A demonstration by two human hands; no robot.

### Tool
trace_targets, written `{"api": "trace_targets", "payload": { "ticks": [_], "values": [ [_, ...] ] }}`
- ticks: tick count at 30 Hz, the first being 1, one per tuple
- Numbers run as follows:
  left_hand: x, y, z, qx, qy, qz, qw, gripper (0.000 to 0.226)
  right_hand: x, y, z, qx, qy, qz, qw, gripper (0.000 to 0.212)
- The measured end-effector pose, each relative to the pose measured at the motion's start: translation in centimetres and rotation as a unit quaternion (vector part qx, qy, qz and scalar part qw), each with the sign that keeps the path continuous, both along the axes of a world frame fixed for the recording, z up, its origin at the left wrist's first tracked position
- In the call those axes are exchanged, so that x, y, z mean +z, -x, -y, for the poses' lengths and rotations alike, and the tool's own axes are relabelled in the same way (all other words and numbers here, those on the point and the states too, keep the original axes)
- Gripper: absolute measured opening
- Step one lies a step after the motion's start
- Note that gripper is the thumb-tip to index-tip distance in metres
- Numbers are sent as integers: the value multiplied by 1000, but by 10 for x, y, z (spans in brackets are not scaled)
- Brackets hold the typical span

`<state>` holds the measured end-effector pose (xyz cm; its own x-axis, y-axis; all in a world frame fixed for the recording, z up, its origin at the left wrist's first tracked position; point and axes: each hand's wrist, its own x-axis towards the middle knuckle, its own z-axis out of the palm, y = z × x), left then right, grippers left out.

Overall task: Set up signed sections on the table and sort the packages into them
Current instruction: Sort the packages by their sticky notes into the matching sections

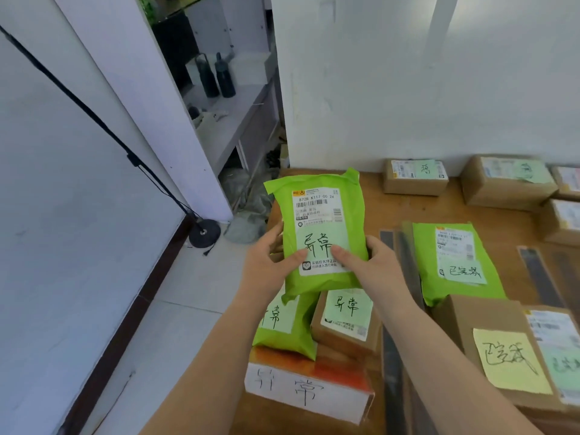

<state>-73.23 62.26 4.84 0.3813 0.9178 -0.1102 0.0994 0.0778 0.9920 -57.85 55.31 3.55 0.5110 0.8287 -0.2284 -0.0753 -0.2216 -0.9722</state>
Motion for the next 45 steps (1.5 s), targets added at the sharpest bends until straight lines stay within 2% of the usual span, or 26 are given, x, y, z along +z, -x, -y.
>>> {"api": "trace_targets", "payload": {
  "ticks": [3, 10, 13, 17, 26, 30, 33, 36, 39, 42, 45],
  "values": [
    [-12, -11, -23, -26, 29, 17, 999, 44, -2, -9, -14, -18, 15, -5, 1000, 24],
    [-35, -50, -79, -85, 47, -21, 995, 46, -15, -36, -48, -71, 55, 2, 996, 24],
    [-46, -67, -98, -98, 47, -37, 993, 53, -24, -50, -61, -84, 76, 10, 993, 21],
    [-63, -87, -117, -123, 46, -65, 989, 47, -38, -68, -76, -88, 103, 24, 991, 19],
    [-100, -111, -131, -175, 3, -177, 969, 46, -71, -88, -91, -71, 183, 52, 979, 16],
    [-110, -116, -128, -207, -17, -229, 951, 43, -82, -88, -94, -64, 221, 57, 972, 27],
    [-114, -117, -126, -224, -37, -271, 936, 43, -88, -87, -95, -54, 248, 78, 964, 27],
    [-114, -116, -122, -238, -46, -279, 929, 46, -92, -84, -95, -53, 271, 112, 955, 30],
    [-107, -113, -121, -254, -63, -274, 926, 48, -88, -82, -91, -47, 310, 147, 938, 41],
    [-93, -113, -120, -266, -107, -300, 910, 55, -72, -81, -84, -62, 290, 173, 939, 46],
    [-67, -115, -117, -262, -175, -316, 895, 56, -42, -80, -75, -48, 254, 243, 935, 52]
  ]
}}
